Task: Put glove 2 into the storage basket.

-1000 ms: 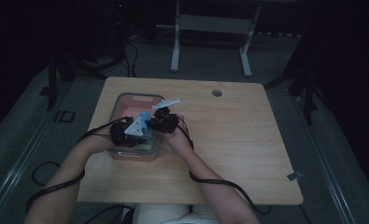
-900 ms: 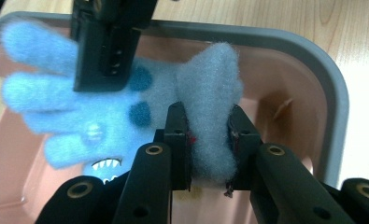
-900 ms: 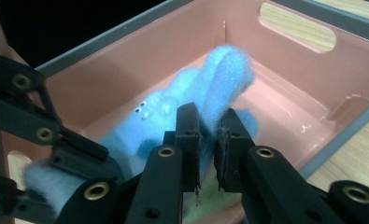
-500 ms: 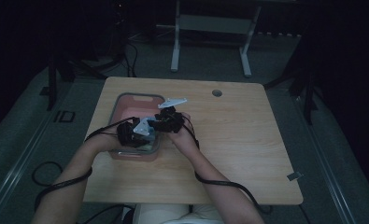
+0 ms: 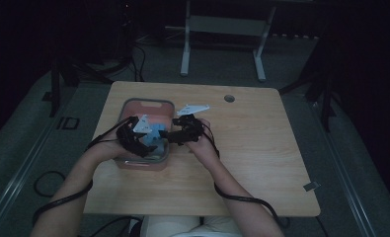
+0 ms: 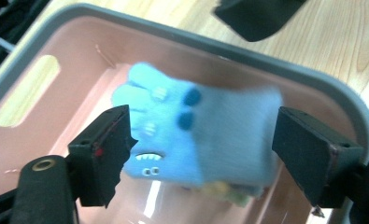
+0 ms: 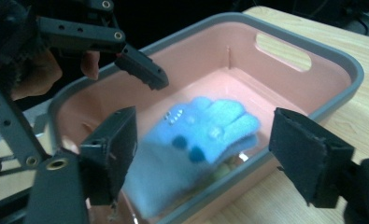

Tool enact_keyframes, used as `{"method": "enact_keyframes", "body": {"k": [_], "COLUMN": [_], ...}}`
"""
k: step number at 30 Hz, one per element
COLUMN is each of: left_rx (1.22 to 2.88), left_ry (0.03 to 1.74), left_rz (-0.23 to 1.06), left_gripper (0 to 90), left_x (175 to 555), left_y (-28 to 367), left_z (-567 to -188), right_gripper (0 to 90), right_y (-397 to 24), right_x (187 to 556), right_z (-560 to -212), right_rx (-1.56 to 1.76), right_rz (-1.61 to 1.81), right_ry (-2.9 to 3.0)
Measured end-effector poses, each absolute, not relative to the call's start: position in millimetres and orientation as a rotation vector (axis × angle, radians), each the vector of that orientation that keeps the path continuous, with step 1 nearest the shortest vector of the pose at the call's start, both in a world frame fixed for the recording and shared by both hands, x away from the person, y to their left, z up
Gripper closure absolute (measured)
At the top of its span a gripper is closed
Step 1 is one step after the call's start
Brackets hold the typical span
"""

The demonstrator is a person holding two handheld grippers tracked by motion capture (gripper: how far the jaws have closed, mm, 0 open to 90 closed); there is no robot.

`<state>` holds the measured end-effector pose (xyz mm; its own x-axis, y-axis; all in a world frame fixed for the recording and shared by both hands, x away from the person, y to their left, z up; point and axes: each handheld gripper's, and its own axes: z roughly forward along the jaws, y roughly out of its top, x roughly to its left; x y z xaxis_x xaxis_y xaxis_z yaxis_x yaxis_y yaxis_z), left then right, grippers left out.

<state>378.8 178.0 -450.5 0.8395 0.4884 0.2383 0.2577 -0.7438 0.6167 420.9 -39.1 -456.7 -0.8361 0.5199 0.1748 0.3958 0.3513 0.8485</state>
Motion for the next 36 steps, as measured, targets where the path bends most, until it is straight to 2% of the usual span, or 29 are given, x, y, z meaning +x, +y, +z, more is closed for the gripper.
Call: {"method": "enact_keyframes", "body": {"k": [2, 5, 9, 18, 36], "left_rx": [2.421, 2.376, 2.314, 2.223, 2.201], "left_ry": [0.567, 0.605, 0.635, 0.649, 0.491], "left_rz": [0.554, 0.535, 0.504, 0.464, 0.421], "left_gripper": [13.9, 7.8, 5.1, 4.9, 5.1], "left_x": [376.3, 373.4, 365.4, 350.4, 315.5], "left_y": [179.3, 179.9, 174.3, 154.9, 101.2], "left_z": [-447.5, -443.2, -438.6, -434.7, -441.3], "right_gripper": [20.7, 19.3, 18.4, 14.8, 14.8], "right_y": [-42.0, -45.0, -49.3, -62.1, -108.2], "right_x": [419.4, 417.3, 413.7, 407.9, 392.5], "right_z": [-454.9, -452.8, -450.0, -456.5, -466.5], "right_rx": [0.836, 0.824, 0.803, 0.766, 0.7], "right_rz": [1.511, 1.512, 1.514, 1.458, 1.335], "right_ry": [2.472, 2.472, 2.47, 2.523, 2.493]}}
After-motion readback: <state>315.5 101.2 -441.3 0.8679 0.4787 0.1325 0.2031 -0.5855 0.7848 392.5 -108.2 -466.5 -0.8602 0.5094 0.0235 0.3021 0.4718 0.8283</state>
